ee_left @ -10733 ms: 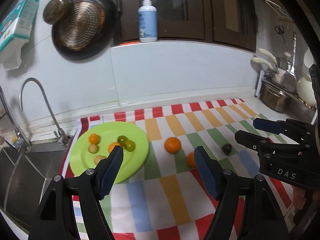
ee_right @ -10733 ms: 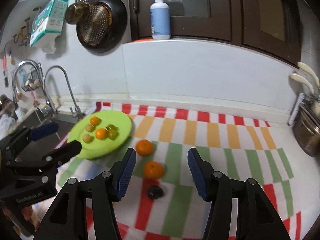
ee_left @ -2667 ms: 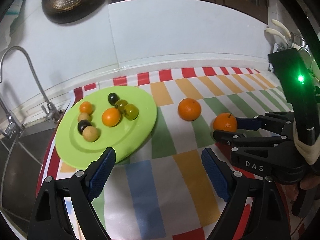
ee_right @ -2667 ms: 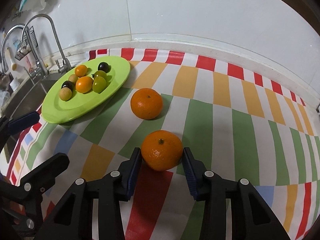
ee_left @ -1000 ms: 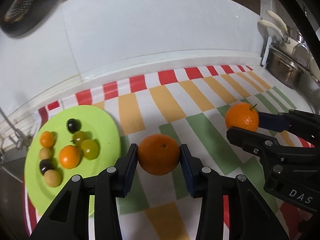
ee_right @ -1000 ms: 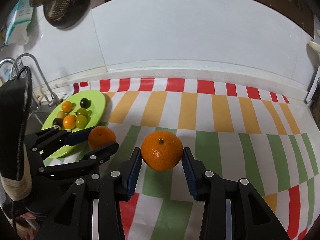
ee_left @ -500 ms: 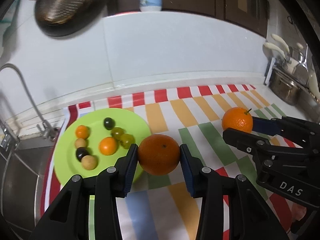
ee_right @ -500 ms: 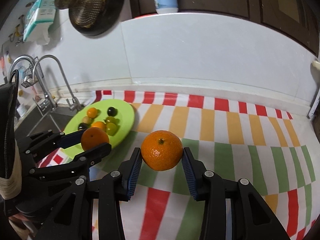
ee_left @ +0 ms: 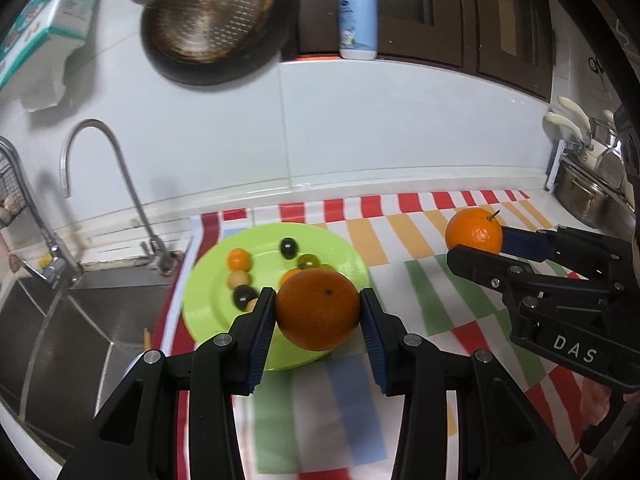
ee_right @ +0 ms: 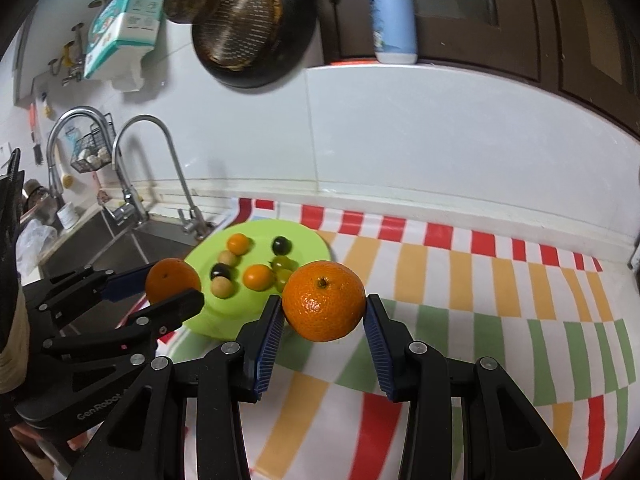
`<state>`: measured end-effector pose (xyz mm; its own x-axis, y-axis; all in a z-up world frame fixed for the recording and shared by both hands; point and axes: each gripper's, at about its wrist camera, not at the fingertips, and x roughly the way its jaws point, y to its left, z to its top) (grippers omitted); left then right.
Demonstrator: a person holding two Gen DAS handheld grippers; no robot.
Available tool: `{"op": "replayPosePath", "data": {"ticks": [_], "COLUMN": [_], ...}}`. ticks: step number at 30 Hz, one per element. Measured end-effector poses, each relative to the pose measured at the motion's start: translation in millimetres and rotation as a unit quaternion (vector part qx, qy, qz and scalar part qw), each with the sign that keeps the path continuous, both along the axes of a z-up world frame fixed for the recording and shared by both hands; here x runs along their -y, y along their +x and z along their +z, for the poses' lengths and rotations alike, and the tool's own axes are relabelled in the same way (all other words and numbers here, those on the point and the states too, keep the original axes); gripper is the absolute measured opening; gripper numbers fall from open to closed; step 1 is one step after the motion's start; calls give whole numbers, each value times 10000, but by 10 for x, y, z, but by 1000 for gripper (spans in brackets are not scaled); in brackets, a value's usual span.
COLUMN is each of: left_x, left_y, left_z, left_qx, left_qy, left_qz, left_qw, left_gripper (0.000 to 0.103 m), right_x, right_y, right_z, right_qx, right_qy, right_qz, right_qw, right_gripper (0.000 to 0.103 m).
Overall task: Organize fruits
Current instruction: 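Carry both tangerines onto the green plate and open both tools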
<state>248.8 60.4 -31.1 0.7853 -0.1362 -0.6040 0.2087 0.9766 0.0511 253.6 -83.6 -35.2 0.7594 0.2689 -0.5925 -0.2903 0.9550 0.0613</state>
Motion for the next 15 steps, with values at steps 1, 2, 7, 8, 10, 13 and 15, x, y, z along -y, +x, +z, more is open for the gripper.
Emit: {"op": "replayPosePath", "data": {"ticks": [1, 2, 7, 8, 10, 13, 15], "left_x": [-52, -89, -279, -324, -393, -501, -561], "left_y": [-16, -27, -44, -34, -21, 32, 85], "left_z": [15, 25, 85, 100, 115, 124, 118], "left_qx": [19, 31, 116, 135, 168, 191, 206], "left_qy": [-8, -10, 14, 30, 44, 101, 142], "left_qz": [7, 20, 55, 61, 72, 81, 65], "left_qw": [10000, 10000, 9999, 9999, 9998, 9997, 9997], "left_gripper": [41, 41, 41, 41, 41, 41, 41], "right_x": [-39, -87, -296, -330, -416, -533, -601], "right_y": [-2, -5, 2, 13, 44, 103, 147], "right_z": [12, 25, 67, 69, 71, 63, 51], "right_qx": [20, 40, 114, 124, 131, 115, 106], "right_qy": [-5, -7, 31, 29, 28, 18, -1], "right_qz": [26, 53, 197, 212, 245, 295, 309], "right_qw": [10000, 10000, 9997, 9997, 9996, 9995, 9995], "right_gripper": [42, 42, 42, 42, 42, 42, 42]}}
